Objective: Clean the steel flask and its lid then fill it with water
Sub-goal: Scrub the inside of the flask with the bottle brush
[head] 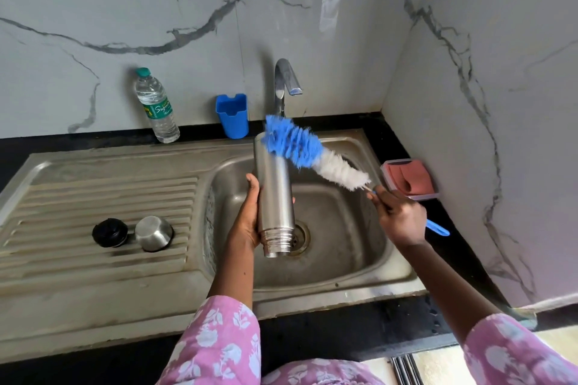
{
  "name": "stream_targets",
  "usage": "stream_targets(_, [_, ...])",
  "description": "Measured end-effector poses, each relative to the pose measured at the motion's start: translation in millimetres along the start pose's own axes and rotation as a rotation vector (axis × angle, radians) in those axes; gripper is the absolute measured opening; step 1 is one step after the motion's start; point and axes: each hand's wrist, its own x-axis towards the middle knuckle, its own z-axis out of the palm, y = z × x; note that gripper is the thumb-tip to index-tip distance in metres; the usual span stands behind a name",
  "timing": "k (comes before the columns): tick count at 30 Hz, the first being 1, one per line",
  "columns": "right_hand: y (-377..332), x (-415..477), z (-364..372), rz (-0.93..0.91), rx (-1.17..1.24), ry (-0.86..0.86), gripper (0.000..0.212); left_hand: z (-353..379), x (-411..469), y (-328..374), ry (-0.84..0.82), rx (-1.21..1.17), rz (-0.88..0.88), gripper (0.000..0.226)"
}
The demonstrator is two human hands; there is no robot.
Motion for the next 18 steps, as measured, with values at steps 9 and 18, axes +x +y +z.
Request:
stream_targets(9, [-3.1,-24.8,-13.1,-0.001,0.100,0.003,0.055,-3.6,-2.3,-2.8,0.039,-0.059,0.031,0.124])
stream_targets(18, [-25.9,-0.8,-6.0,0.133,-0.006,-0.036,0.036,8.7,-10.4,-9.9,-0.001,-0.050,0.056,0.105])
